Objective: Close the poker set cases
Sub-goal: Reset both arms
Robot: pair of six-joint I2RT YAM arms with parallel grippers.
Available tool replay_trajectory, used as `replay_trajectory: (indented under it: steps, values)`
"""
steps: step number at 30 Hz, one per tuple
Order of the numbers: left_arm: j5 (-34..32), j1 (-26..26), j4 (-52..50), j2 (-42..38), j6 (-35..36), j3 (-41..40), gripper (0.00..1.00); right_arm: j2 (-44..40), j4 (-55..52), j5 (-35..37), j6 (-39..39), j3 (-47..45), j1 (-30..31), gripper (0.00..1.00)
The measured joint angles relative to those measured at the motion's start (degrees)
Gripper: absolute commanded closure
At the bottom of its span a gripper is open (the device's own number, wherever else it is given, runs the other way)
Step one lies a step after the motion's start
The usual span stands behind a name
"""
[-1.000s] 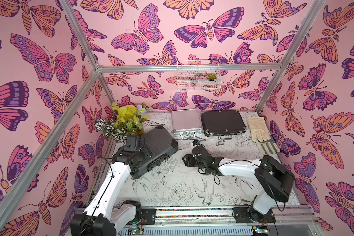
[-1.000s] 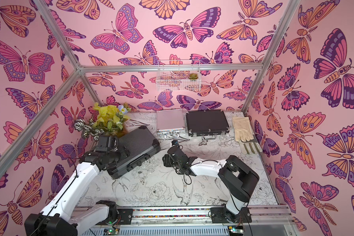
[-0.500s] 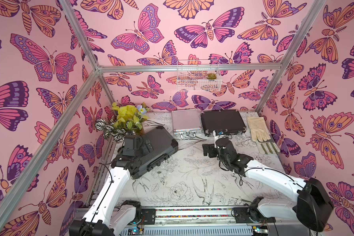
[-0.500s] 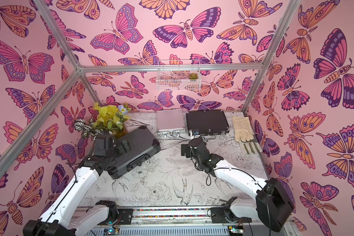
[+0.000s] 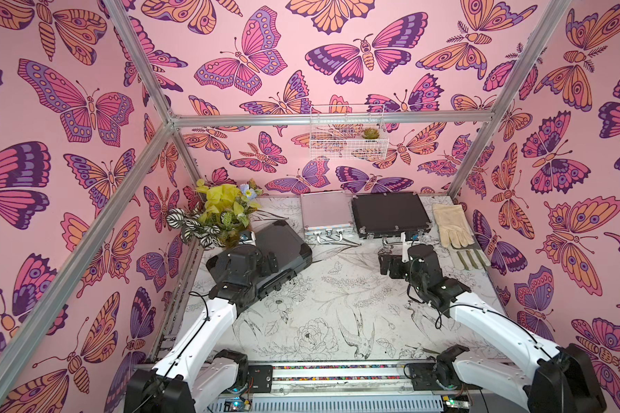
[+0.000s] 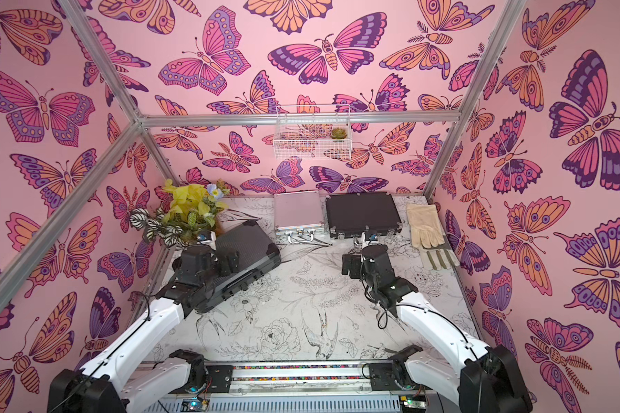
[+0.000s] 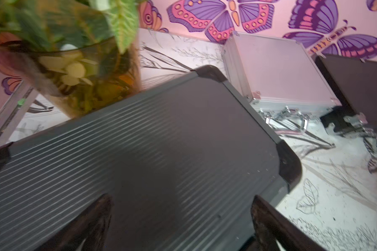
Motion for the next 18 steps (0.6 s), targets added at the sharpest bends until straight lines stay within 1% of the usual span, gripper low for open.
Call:
replay_trajectory:
  steps: [4, 6, 8, 12, 15, 18]
  values:
    - [-0.90, -7.45, -3.41, 0.37, 5.42, 2.80, 0.00, 1.01, 0.15, -2.49, 0.85, 0.39, 0.02, 0.01]
    - [-1.79, -10.67, -5.95, 1.09, 9.03, 5.07, 0.03, 1.01, 0.28, -2.23, 0.74, 0.39, 0.02, 0.01]
    - [-2.54, -12.35, -7.85, 1.36, 11.85, 6.43, 0.02, 1.05, 0.48, -0.61, 0.59, 0.39, 0.07, 0.01]
    - [-4.92, -12.92, -9.03, 0.79, 14.97, 5.97, 0.01, 2.43, 1.27, 6.78, 0.50, 0.44, -0.17, 0.01]
    - [-7.23, -12.72, -4.22, -2.32, 16.74, 0.52, 0.01, 3.80, 0.00, 11.04, -1.31, 0.72, -0.55, 0.01]
    - [-8.74, -10.21, -0.28, -4.57, 17.35, -5.38, 0.01, 2.67, -0.76, 14.36, -3.32, 0.46, -1.38, 0.01]
